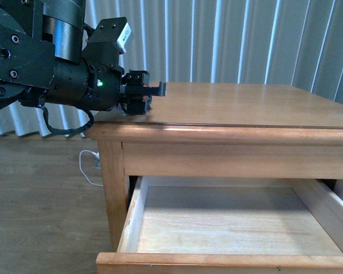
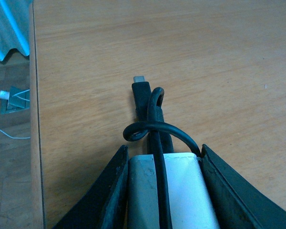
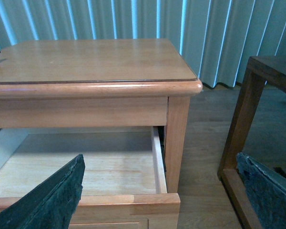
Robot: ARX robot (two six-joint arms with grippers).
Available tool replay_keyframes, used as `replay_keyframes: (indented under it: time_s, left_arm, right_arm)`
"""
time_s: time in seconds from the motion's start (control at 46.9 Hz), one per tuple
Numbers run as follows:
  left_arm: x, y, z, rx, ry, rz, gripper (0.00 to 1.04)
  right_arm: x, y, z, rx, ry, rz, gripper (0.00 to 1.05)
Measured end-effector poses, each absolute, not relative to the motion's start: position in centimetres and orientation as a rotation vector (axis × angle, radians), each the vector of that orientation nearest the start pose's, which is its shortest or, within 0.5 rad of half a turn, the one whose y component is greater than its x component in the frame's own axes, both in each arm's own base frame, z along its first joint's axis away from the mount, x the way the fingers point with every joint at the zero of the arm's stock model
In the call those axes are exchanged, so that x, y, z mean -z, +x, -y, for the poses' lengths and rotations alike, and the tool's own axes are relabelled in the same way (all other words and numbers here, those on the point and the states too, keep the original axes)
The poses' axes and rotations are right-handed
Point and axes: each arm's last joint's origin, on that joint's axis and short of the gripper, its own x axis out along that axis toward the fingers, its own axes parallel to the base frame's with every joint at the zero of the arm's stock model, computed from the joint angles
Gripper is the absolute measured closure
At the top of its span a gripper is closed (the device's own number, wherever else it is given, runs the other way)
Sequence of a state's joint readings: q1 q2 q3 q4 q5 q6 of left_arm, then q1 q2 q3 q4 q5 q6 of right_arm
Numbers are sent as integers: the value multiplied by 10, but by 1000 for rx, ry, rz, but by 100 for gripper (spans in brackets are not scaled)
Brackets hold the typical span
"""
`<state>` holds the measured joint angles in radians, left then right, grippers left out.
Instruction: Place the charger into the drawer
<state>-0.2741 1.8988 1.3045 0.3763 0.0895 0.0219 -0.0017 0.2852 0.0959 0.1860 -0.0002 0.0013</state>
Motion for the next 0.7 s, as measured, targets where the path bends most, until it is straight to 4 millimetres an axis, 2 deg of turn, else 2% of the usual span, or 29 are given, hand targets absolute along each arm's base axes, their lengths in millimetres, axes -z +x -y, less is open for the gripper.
replay_keyframes:
  time_s: [0.128,0.256,0.426,0.554,0.703]
  left_arm:
    - [-248,415,120,374,35,-203,65]
    - [-261,406,119,403,20,-164,66]
    - [-290,372,124,537,9,-89,66]
    - [-289,346,138,697,-1,-74,66]
    - [-281,327,149,782,8,-94,66]
  right_arm:
    - [-190,115,0,2,1,-3,9]
    - [-190,115,0,2,1,-3,9]
    - [-190,115,0,2,1,-3,9]
    - [-190,115,0,2,1,-3,9]
    - [-190,115,0,2,1,-3,9]
